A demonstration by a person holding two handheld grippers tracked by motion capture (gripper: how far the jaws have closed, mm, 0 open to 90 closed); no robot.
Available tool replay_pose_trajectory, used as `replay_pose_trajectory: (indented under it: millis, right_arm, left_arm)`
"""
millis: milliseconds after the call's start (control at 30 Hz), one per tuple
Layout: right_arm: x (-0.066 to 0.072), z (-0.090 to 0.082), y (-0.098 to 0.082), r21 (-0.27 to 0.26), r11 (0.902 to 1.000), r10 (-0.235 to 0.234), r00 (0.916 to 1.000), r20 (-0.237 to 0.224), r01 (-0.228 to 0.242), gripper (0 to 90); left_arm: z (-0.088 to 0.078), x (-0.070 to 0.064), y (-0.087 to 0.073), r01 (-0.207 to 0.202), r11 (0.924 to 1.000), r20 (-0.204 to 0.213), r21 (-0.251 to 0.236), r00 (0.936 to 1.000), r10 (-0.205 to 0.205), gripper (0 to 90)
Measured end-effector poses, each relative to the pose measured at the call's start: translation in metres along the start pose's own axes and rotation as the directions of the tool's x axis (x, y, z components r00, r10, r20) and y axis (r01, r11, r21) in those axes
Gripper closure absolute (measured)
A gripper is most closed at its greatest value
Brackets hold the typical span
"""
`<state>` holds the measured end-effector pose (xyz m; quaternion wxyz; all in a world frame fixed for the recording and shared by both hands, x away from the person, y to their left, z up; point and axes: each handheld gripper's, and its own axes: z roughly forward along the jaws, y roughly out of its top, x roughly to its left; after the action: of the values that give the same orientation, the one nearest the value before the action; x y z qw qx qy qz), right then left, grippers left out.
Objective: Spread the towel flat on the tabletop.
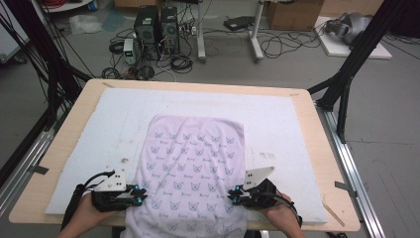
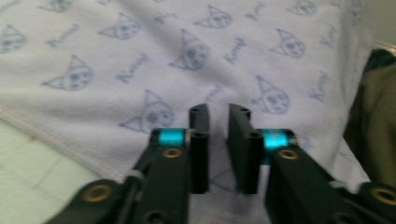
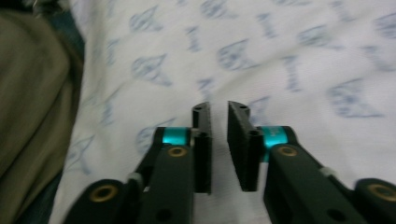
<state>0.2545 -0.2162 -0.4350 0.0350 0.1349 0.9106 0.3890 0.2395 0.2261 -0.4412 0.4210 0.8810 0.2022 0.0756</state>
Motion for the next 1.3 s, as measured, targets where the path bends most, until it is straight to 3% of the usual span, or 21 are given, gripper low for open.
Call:
replay_pose_trajectory:
  millis: [200, 267, 400, 467, 600, 733, 833, 933, 1067, 1233, 1300]
  right_arm:
    - [-0.022, -0.006, 0.004, -0.043, 0.9977, 0.056, 0.9962, 0.067, -0.053, 69.2]
    - [-0.030, -0.007, 0.004, -0.066, 0.9952, 0.079, 0.9919, 0.100, -0.073, 64.4]
    - [-0.048, -0.007, 0.005, -0.097, 0.9877, 0.134, 0.9833, 0.123, -0.122, 59.7]
    - [-0.054, -0.007, 0.006, -0.105, 0.9871, 0.135, 0.9810, 0.140, -0.121, 54.6]
    - [-0.067, -0.007, 0.007, -0.145, 0.9783, 0.169, 0.9742, 0.149, -0.148, 45.8]
    - [-0.080, -0.008, 0.007, -0.176, 0.9692, 0.200, 0.9678, 0.153, -0.173, 39.8]
    - [-0.089, -0.011, 0.010, -0.181, 0.9654, 0.218, 0.9613, 0.168, -0.188, 36.3]
    - [-0.097, -0.013, 0.013, -0.181, 0.9647, 0.223, 0.9589, 0.176, -0.191, 33.8]
    - [-0.103, -0.012, 0.016, -0.190, 0.9647, 0.216, 0.9609, 0.173, -0.183, 31.1]
    - [-0.108, -0.013, 0.026, -0.186, 0.9670, 0.204, 0.9663, 0.157, -0.174, 29.5]
    - [-0.110, -0.014, 0.029, -0.178, 0.9696, 0.197, 0.9673, 0.160, -0.168, 27.6]
  left_arm:
    - [0.002, 0.022, 0.017, 0.011, 0.9989, -0.043, -0.045, 0.9990, -0.013, 61.2]
    - [0.005, 0.031, 0.022, 0.026, 0.9982, -0.049, -0.055, 0.9984, -0.028, 59.6]
    - [0.012, 0.046, 0.032, 0.043, 0.9962, -0.071, -0.077, 0.9963, -0.048, 57.0]
    - [0.014, 0.052, 0.034, 0.042, 0.9961, -0.082, -0.077, 0.9954, -0.049, 54.6]
    - [0.015, 0.061, 0.037, 0.077, 0.9868, -0.132, -0.142, 0.9866, -0.096, 45.6]
    - [0.011, 0.070, 0.036, 0.126, 0.9773, -0.155, -0.170, 0.9760, -0.153, 40.8]
    - [0.010, 0.074, 0.034, 0.146, 0.9770, -0.177, -0.156, 0.9689, -0.173, 36.4]
    - [0.011, 0.074, 0.035, 0.147, 0.9793, -0.184, -0.140, 0.9679, -0.171, 36.3]
    - [0.012, 0.080, 0.041, 0.124, 0.9889, -0.201, -0.081, 0.9698, -0.138, 36.3]
    - [0.011, 0.091, 0.048, 0.129, 0.9897, -0.175, -0.062, 0.9749, -0.138, 35.9]
    - [0.007, 0.097, 0.050, 0.137, 0.9868, -0.164, -0.087, 0.9751, -0.149, 35.4]
